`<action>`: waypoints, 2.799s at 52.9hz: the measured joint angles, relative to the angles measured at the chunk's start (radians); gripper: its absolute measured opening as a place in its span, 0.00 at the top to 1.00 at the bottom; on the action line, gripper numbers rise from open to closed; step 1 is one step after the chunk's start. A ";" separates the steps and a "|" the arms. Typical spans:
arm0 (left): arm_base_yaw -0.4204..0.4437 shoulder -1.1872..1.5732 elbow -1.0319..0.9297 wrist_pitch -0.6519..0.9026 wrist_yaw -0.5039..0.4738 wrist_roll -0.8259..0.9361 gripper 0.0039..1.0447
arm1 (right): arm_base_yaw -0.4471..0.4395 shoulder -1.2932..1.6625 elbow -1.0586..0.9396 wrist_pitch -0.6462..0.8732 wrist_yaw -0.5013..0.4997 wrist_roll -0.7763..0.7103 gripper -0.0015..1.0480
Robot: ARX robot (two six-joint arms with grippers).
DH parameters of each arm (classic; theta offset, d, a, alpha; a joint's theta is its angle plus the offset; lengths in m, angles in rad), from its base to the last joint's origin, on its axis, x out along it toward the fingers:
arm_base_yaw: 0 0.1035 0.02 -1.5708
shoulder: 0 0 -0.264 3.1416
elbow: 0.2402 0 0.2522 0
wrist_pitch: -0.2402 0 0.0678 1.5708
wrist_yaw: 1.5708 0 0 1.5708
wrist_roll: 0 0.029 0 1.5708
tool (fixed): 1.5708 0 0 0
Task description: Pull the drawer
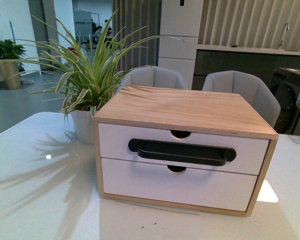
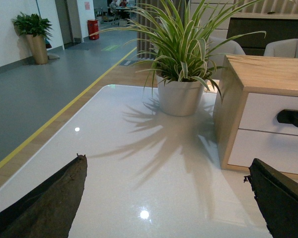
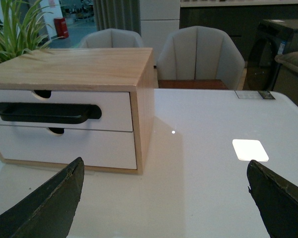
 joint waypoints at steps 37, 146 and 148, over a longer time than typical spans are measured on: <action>0.000 0.000 0.000 0.000 0.000 0.000 0.07 | 0.000 0.000 0.000 0.000 0.000 0.000 0.09; -0.421 1.820 1.204 -0.201 0.504 1.157 0.07 | 0.260 1.625 1.061 -0.194 -0.284 -0.756 0.09; -0.422 1.833 1.219 -0.211 0.500 1.164 0.07 | 0.264 1.632 1.069 -0.200 -0.287 -0.760 0.09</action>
